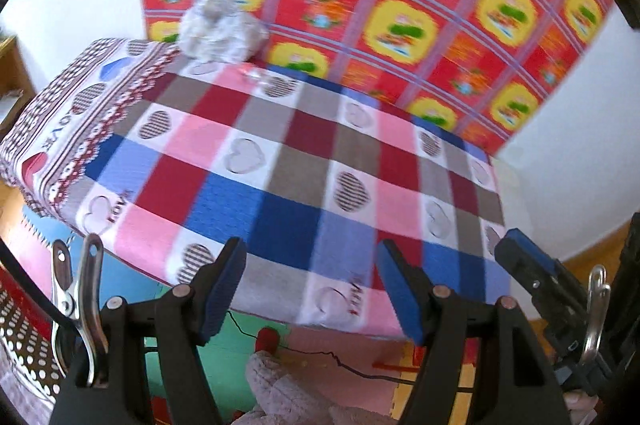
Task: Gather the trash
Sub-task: 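Move both open tools back toward the bag and bottle on the bed, then close the left tool on the white plastic bag while the right tool grasps the clear bottle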
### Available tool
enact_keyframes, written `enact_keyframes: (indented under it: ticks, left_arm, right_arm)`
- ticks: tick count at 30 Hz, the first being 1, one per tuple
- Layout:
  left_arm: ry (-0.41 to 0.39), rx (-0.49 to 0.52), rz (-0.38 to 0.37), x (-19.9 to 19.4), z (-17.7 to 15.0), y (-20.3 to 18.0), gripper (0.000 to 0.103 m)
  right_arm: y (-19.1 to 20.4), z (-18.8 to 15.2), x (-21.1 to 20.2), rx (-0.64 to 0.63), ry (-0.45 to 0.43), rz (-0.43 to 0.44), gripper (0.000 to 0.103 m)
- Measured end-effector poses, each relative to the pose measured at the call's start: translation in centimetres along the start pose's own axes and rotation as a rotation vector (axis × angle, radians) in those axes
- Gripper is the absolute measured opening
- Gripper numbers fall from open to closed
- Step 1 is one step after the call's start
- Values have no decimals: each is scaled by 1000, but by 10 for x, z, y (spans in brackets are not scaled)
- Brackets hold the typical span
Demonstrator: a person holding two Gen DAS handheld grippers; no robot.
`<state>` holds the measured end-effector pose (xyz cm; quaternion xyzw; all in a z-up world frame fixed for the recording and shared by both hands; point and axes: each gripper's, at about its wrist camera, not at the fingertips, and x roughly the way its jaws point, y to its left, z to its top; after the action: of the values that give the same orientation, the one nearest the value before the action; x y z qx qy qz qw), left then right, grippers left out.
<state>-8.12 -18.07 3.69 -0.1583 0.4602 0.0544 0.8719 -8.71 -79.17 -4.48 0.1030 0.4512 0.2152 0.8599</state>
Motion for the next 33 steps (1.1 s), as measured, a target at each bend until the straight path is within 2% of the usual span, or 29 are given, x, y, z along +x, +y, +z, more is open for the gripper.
enact_keyframes:
  ticks: [13,19,27,31,33]
  left_arm:
    - [15,-39,100,36,80,63,71]
    - [-2,-50,145,46,105,84,71]
    - [22,-69,165,58,132,116,71]
    - [32,-51,158,69,146,130,71]
    - [37,-30,149,76,155,137,71]
  right_arm:
    - [21,58,87,-31,27,70,39]
    - [31,75,126,-37,51,88,39]
    - [60,99,163,-85,97,110,39]
    - [70,109,179,-91,100,100,47]
    - [76,114,190,-93,101,85,47]
